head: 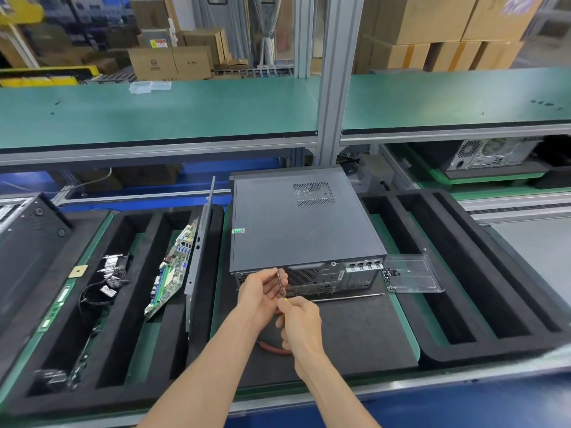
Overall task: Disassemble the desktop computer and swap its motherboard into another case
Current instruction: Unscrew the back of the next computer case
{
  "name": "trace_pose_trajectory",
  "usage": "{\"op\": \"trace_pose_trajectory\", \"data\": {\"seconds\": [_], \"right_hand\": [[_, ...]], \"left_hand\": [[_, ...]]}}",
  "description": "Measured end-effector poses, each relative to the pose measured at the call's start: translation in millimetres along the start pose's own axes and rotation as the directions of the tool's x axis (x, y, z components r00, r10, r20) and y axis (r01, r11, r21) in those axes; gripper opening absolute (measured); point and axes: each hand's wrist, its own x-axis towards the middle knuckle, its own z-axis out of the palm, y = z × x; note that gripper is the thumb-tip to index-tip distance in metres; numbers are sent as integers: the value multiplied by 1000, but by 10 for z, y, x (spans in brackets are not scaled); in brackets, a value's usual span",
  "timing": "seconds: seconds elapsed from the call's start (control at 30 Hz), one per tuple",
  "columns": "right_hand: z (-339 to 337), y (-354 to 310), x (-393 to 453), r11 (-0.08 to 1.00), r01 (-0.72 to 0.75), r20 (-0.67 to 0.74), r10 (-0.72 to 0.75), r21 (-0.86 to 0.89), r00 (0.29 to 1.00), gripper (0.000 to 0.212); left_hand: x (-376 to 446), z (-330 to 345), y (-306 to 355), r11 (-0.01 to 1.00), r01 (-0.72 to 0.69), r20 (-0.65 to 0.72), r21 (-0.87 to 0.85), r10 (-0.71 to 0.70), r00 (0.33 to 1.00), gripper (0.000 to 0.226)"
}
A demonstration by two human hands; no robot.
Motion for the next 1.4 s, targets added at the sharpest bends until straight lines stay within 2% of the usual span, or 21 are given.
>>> {"op": "trace_pose_trajectory", "data": {"seconds": [0.23, 0.7, 0.93, 1.03, 1.2, 1.4], "right_hand": [[-51, 26, -40, 996, 59, -5, -60, -64, 998, 24], [-368, -78, 75, 991, 133, -125, -130, 18, 984, 25], [-723, -77, 161, 989, 139, -201, -127, 45, 971, 38], [-932, -57, 218, 989, 142, -260, -126, 45, 957, 34], [-1311, 8, 336, 992, 120, -384, -99, 30, 918, 29], [-1742, 83, 455, 999, 44, -478, -47, -16, 877, 21]], "left_hand": [[-27, 21, -34, 998, -63, -17, -17, 62, 998, 15], [-63, 324, -258, 957, -128, 211, 260, 73, 975, 15], [0, 701, -553, 901, -177, 313, 396, 49, 949, 16], [34, 897, -714, 866, -182, 303, 467, 36, 952, 15], [100, 1184, -1075, 752, -183, 300, 634, -21, 954, 20], [239, 1632, -1491, 760, -66, 244, 646, -123, 962, 25]]}}
